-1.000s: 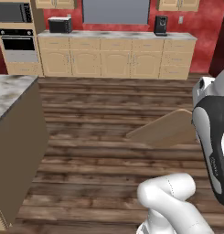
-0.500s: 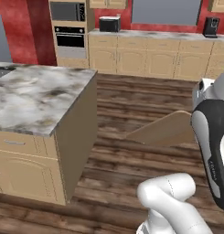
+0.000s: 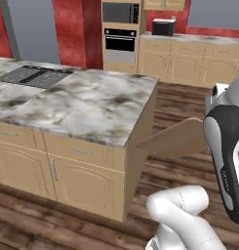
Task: Move the cutting board and knife to the sink. Then move spray from the cabinet to the counter.
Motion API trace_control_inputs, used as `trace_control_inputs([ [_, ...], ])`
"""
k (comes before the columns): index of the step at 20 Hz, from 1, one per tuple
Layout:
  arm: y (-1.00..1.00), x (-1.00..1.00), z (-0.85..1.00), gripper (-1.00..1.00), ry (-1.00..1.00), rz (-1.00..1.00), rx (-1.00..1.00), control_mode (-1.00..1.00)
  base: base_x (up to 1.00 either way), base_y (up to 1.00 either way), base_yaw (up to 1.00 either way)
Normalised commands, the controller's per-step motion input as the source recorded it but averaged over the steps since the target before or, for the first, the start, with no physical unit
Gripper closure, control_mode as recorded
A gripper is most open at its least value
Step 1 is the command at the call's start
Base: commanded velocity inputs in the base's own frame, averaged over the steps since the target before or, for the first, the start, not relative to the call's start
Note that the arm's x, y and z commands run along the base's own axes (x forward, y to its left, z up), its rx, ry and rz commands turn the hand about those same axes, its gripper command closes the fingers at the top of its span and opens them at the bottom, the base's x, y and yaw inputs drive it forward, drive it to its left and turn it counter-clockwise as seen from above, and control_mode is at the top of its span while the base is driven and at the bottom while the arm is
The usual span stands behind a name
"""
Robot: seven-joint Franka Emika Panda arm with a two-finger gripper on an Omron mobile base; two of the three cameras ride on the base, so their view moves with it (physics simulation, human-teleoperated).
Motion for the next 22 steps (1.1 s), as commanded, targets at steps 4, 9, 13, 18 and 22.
trace_control_inputs([
  [4,0.0,0.0,0.0,1.0,0.0,0.0,0.0,1.0,-0.1,0.4,0.95],
  [9,0.0,0.0,0.0,1.0,0.0,0.0,0.0,1.0,-0.18,0.08,1.0],
  [13,0.0,0.0,0.0,1.0,0.0,0.0,0.0,1.0,-0.14,0.09,1.0],
  [18,0.0,0.0,0.0,1.0,0.0,0.0,0.0,1.0,-0.03,0.19,1.0],
  [22,0.0,0.0,0.0,1.0,0.0,0.0,0.0,1.0,0.09,0.19,0.89],
])
